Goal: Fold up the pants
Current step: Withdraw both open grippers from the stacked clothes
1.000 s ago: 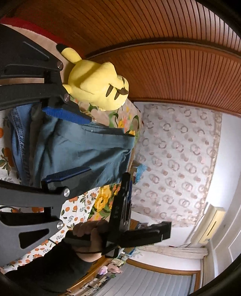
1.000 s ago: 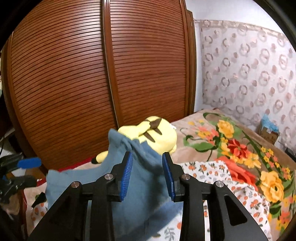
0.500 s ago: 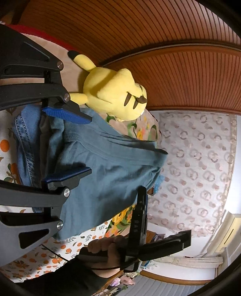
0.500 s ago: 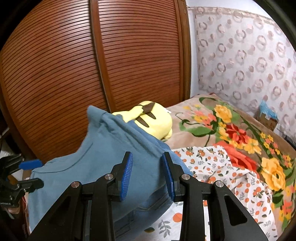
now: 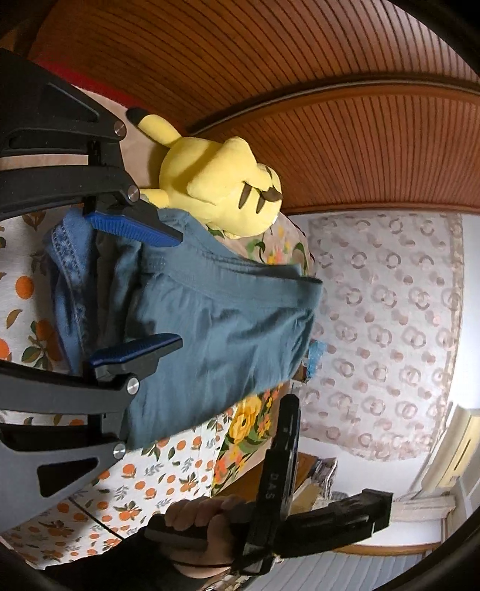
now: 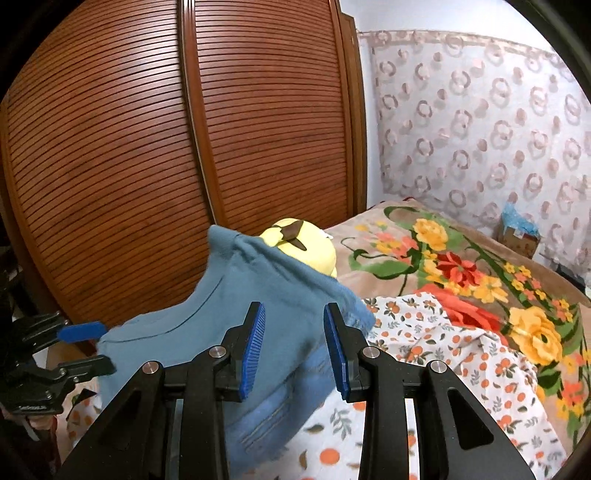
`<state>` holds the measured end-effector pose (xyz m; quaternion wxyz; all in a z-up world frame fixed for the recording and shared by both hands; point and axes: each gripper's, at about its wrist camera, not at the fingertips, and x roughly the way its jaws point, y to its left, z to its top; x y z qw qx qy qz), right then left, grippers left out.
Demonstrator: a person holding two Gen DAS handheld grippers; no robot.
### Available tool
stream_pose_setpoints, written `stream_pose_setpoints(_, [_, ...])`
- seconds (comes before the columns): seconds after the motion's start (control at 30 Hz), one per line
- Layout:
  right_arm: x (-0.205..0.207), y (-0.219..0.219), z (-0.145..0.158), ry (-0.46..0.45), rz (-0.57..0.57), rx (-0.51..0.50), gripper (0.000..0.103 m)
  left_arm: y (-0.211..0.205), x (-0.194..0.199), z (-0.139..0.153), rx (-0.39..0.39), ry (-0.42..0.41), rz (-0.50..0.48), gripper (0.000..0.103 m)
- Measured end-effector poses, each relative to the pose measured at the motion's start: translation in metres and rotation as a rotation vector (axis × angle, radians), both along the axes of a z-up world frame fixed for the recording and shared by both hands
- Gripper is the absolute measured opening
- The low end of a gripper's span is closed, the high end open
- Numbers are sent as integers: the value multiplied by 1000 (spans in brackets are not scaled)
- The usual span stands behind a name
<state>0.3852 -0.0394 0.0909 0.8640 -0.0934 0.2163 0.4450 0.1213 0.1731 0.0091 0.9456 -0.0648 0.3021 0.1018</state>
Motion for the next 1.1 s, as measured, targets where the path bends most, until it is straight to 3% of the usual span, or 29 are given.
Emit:
stream_pose_setpoints(0.03, [-6, -4, 0, -2, -7, 0, 34, -2, -1, 1, -1, -3, -10, 57])
stream_pose_setpoints(0.13, [-27, -14, 1, -10, -37, -1, 34, -11, -6, 4, 10, -9, -39, 58])
stream_pose_setpoints(0.17, [-35, -18, 1, -11, -47, -2, 34, -14, -8, 5, 14, -9, -47, 69])
stream_pose_setpoints(0.23, [-47, -24, 1, -11, -62, -4, 34, -19, -13, 7, 13, -25, -65, 78])
stream_pose_setpoints(0.43, [-83, -45, -1, -19, -107, -1, 34, -34, -25, 10, 9, -38, -109, 88])
stream_pose_setpoints(0.8, [-138, -75, -9, -25, -179, 10, 35, -63, -42, 6, 44, -29, -150, 89])
stream_pose_setpoints(0.93, [-156, -82, -12, -31, -215, -3, 49, -71, -46, 2, 26, -28, -166, 89])
stream_pose_setpoints(1.1, [-182, -92, -14, -28, -272, -14, 50, -83, -49, -1, 23, -23, -173, 89])
